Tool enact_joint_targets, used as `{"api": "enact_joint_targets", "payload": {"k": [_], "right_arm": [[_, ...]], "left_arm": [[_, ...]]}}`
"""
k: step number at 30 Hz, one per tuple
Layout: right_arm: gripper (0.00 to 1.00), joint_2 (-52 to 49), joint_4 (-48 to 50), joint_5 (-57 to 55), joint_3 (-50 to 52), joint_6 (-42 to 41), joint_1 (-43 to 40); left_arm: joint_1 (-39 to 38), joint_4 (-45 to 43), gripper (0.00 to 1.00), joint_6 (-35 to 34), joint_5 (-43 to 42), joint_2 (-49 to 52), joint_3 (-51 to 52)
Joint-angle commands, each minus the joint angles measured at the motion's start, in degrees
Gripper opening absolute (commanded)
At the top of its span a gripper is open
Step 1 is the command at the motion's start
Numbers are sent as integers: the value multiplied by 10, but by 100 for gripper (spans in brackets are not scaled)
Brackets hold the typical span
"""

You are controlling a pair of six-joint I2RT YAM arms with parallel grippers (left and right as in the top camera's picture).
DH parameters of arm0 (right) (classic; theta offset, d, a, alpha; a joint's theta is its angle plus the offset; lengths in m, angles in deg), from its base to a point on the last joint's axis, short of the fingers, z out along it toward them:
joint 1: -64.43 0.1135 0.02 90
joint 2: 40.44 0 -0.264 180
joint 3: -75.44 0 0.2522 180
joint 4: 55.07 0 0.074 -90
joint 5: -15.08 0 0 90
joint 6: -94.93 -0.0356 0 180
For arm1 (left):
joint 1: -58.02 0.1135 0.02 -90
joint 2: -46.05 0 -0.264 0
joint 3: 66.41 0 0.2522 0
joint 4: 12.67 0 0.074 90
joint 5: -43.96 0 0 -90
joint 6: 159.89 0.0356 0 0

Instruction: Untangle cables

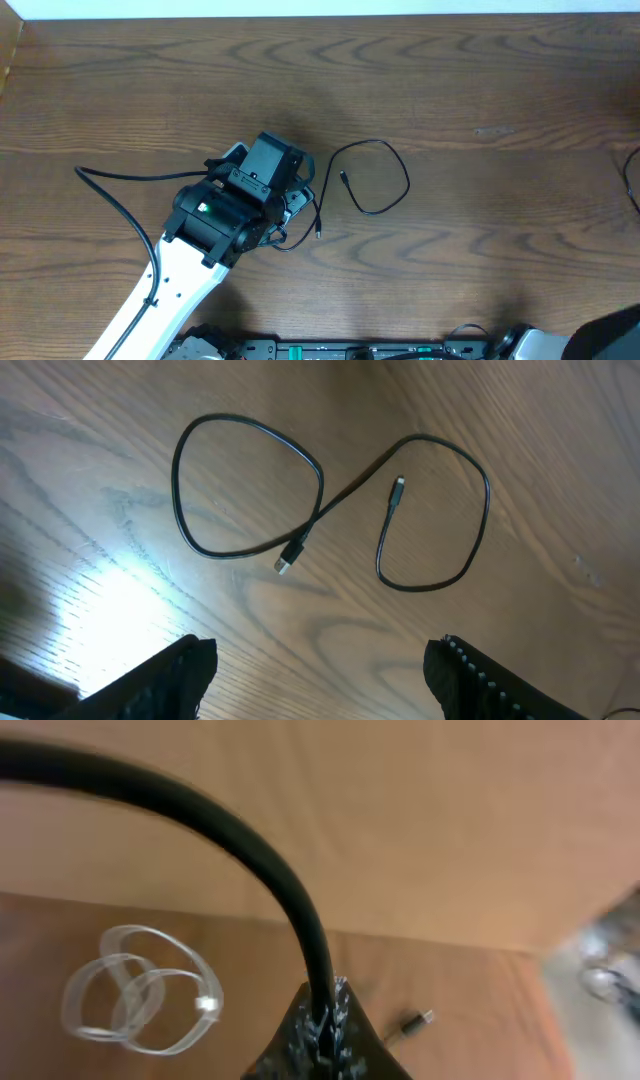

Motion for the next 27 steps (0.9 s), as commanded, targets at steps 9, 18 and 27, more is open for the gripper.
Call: {"api": "enact_joint_targets", "payload": {"k": [9, 18, 27], "right_arm": [[1, -55, -50, 91, -2, -3, -82], [1, -93, -60, 382, -2, 11, -80], [1, -121, -88, 418, -2, 19, -80]], "left_arm": [[2, 5, 72, 8, 8, 0, -3], [2, 9, 72, 8, 8, 0, -3], [2, 9, 72, 8, 8, 0, -3]]}}
